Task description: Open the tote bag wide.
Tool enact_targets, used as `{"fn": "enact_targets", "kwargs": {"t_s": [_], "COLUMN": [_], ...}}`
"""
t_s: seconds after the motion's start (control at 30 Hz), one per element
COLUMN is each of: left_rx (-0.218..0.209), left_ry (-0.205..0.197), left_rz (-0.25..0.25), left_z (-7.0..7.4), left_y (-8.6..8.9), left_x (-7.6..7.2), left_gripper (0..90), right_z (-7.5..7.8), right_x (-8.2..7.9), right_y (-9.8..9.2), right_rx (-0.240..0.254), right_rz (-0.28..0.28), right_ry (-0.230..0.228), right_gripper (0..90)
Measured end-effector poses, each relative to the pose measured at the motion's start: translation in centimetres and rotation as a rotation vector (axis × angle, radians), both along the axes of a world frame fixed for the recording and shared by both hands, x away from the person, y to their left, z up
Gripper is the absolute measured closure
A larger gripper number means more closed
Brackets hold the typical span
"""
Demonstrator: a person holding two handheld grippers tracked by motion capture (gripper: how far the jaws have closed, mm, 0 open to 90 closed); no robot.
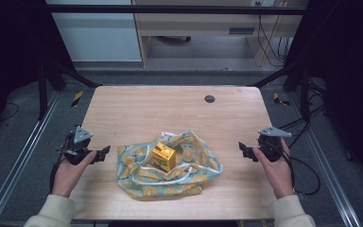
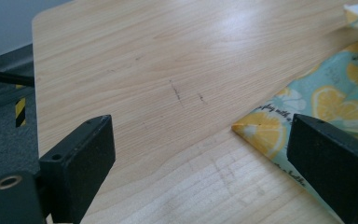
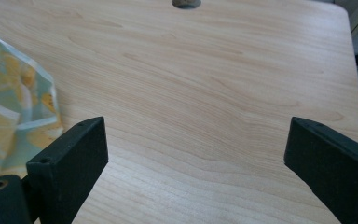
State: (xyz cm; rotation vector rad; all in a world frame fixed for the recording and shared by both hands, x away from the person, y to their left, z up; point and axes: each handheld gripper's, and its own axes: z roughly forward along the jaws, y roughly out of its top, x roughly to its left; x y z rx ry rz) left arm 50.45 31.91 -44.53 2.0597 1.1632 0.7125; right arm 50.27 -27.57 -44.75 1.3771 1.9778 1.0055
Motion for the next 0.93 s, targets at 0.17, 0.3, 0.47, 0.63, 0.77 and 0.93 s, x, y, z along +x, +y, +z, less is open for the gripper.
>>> {"fn": "enact_targets", "kwargs": {"t_s": [0.17, 0.3, 0.47, 0.63, 0.77, 0.93], "left_rx": [0.026, 0.03, 0.019, -0.016, -0.019, -0.048], "left_ry": [0.035, 0.06, 0.068, 0.063, 0.054, 0.03], "left_rz": [0.013, 0.003, 0.023, 0.054, 0.063, 0.078], "left_z": [-1.1, -2.1, -3.1, -3.3, -3.4, -3.0], "left_y": [-0.4, -0.9, -0.8, 0.0, 0.3, 0.7], "left_x": [1.3, 2.1, 2.6, 1.8, 0.7, 0.5], "left_gripper": [7.3, 7.1, 6.8, 7.4, 7.4, 7.0], "right_z": [-1.3, -2.0, -3.0, -3.9, -4.2, -3.9], "right_x": [1.1, 1.7, 2.3, 2.7, 2.1, 0.7], "right_y": [0.1, 0.1, 0.4, 0.5, 0.3, 0.0], "right_rx": [-0.014, -0.03, -0.07, -0.064, -0.059, -0.06], "right_rz": [-0.001, -0.001, -0.022, -0.053, -0.038, -0.021], "right_ry": [0.041, 0.065, 0.067, 0.076, 0.083, 0.044], "right_gripper": [6.5, 10.9, 12.4, 10.4, 9.7, 8.5]}}
